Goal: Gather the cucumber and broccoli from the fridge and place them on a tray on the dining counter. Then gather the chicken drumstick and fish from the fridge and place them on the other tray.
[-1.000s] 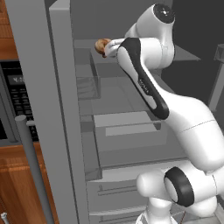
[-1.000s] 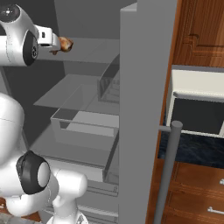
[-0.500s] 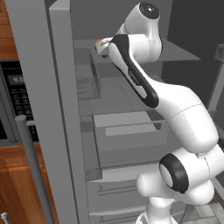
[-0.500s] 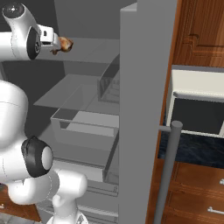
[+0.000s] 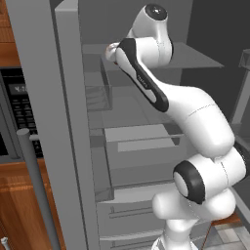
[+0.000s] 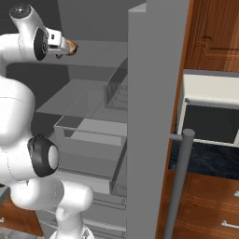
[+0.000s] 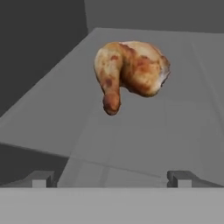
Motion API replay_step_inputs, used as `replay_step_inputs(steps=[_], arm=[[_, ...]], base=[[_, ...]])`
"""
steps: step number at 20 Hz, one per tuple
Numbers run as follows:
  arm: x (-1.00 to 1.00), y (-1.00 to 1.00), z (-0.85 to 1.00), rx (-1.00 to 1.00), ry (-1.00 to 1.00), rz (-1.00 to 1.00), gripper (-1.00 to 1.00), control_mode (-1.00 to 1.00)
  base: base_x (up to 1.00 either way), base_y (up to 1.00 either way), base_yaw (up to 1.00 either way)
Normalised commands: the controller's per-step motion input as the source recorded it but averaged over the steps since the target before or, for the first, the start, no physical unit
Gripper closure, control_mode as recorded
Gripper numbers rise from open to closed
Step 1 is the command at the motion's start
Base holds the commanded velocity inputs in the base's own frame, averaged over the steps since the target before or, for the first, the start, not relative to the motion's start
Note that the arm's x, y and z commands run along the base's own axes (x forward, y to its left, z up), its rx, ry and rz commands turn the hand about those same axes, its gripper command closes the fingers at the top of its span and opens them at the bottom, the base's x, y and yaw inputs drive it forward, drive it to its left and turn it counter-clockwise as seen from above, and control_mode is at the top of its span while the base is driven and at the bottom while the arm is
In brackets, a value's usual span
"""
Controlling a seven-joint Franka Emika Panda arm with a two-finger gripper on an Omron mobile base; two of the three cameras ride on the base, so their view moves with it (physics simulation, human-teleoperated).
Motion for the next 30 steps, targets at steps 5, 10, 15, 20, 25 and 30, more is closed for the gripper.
replay_step_inputs(steps=[5, 10, 15, 20, 25, 30], arm=[[0.49, 0.0, -0.03, 0.0, 0.05, -0.05, -1.0, -1.0], [0.45, 0.11, -0.06, 0.0, 0.05, -0.02, -1.0, -1.0], [0.41, 0.2, -0.09, 0.0, 0.04, 0.0, -1.0, -1.0], [0.35, 0.09, -0.14, 0.0, 0.03, 0.0, -1.0, -1.0], [0.32, 0.05, -0.14, 0.0, 0.03, -0.01, -1.0, -1.0], [0.22, 0.04, -0.08, 0.0, 0.02, 0.0, -1.0, -1.0]], base=[[0.0, 0.0, 0.0], [0.0, 0.0, 0.0], [0.0, 0.0, 0.0], [0.0, 0.0, 0.0], [0.0, 0.0, 0.0], [0.0, 0.0, 0.0]])
